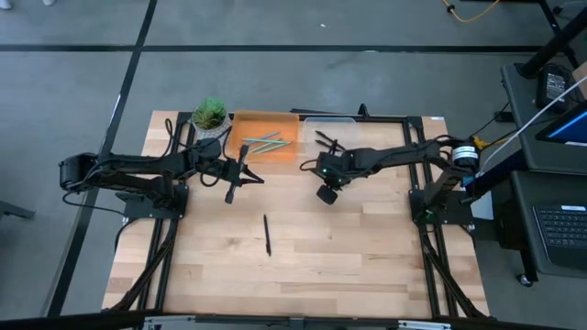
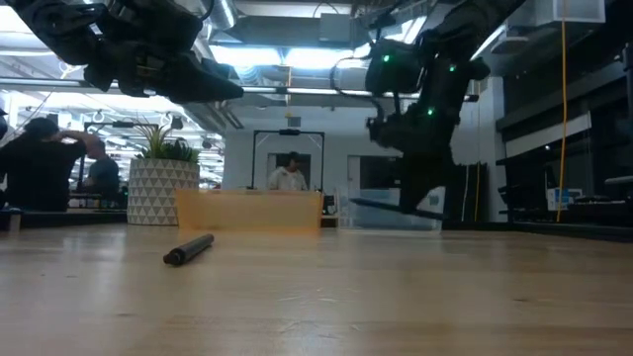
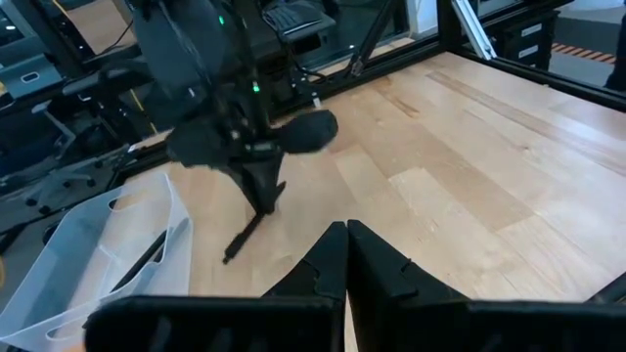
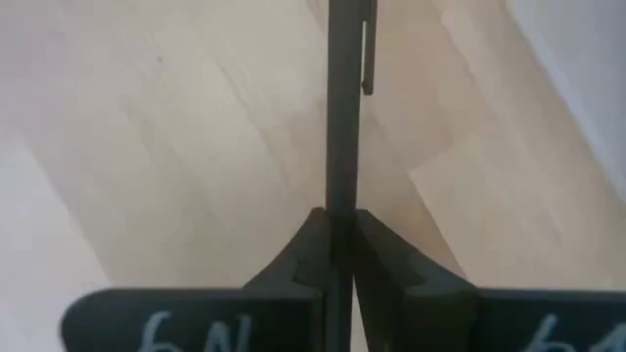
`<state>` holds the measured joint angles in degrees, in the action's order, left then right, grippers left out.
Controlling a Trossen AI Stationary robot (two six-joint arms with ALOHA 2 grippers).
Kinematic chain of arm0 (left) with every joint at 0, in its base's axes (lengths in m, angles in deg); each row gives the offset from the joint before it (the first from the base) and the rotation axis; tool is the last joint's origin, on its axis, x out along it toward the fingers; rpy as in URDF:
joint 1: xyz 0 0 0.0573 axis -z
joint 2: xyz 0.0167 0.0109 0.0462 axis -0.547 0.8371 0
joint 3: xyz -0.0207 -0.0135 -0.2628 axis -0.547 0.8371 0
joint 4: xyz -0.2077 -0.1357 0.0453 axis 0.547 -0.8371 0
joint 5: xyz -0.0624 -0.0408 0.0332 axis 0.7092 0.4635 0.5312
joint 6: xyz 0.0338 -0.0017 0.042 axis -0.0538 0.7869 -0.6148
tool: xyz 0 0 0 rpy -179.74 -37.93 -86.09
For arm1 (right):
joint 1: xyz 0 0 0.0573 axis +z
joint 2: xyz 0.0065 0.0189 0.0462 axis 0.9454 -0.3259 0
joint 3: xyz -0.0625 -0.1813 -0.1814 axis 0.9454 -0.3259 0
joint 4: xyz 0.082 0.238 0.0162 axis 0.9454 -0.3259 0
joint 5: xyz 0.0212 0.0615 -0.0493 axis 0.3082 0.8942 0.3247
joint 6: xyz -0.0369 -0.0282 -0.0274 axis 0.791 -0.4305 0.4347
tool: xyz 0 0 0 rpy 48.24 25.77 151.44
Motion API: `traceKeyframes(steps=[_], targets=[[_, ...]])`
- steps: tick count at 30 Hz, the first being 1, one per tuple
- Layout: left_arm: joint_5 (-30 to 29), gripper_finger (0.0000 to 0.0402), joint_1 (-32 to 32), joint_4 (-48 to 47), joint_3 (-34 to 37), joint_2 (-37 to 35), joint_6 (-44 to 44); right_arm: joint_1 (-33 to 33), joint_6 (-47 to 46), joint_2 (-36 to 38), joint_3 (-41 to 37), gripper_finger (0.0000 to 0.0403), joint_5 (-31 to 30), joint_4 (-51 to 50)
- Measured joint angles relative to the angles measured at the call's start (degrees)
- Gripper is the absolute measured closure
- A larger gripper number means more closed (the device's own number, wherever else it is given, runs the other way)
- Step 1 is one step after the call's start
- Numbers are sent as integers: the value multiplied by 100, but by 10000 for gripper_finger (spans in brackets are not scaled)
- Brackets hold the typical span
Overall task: Sort pens & pencils
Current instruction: Put the black pen into the transparent bin
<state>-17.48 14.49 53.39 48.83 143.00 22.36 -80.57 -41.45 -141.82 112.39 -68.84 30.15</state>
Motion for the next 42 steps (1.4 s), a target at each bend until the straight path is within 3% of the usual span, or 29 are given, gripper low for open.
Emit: traceKeyframes(steps=[4,14,24,30,36,42], targets=[[0,401,0,-2,0,1,2,9,100,415,9,374,-28,46],[0,401,0,-24,0,1,0,209,353,1768,-30,374,-869,-62],[0,401,0,-26,0,1,-2,802,333,3054,-766,374,-2133,258],[-2,401,0,-26,0,1,-2,966,571,3712,-1814,374,-2511,1569],[-1,401,0,-24,0,1,0,948,1398,4363,-3007,374,-2446,3801],[-2,401,0,-20,0,1,-2,619,1526,4613,-3492,374,-2350,4286]])
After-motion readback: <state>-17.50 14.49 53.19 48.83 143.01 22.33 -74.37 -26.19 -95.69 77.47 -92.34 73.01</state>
